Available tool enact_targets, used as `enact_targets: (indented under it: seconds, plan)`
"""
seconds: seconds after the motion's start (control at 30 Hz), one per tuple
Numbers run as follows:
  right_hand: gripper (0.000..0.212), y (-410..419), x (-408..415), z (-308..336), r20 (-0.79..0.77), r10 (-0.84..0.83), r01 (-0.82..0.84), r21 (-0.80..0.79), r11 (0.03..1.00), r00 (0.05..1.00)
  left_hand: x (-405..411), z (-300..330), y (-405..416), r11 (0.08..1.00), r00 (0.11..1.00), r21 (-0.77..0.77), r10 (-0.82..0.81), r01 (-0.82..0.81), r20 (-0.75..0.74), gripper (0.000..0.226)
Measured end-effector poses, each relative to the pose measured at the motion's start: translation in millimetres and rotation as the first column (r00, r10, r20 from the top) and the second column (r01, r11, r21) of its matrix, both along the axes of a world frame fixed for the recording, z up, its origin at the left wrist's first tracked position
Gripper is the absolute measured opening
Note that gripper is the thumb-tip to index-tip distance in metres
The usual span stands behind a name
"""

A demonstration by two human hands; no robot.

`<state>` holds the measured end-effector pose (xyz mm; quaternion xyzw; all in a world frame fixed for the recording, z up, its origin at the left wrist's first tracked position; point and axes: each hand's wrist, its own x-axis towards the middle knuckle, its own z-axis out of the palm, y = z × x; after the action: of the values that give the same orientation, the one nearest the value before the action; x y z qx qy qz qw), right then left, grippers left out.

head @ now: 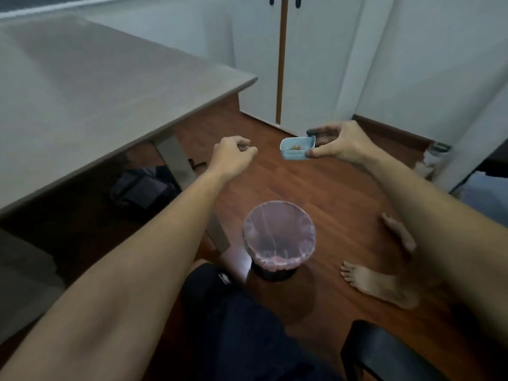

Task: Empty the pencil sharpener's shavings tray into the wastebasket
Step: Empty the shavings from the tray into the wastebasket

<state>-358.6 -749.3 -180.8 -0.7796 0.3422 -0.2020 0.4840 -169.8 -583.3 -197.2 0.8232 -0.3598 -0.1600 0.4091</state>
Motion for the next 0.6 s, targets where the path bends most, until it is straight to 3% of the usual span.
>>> enact_targets:
  seconds: [0.3, 0.6]
  plan:
    - [0.057, -36.2, 3.2, -133.8, -0.096, -0.045, 0.059, 0.151, 0.987, 0.994, 3.1, -157.6, -30.5, 0.966, 0.972, 0.258, 0.072, -0.012, -0.224, 0.053]
    - [0.056, -42.8, 13.0, -246.3, -0.227, -0.068, 0.126, 0.249, 0.960, 0.971, 1.3, -276.8, -42.8, 0.902, 0.964, 0.421, 0.186, -0.091, -0.191, 0.053]
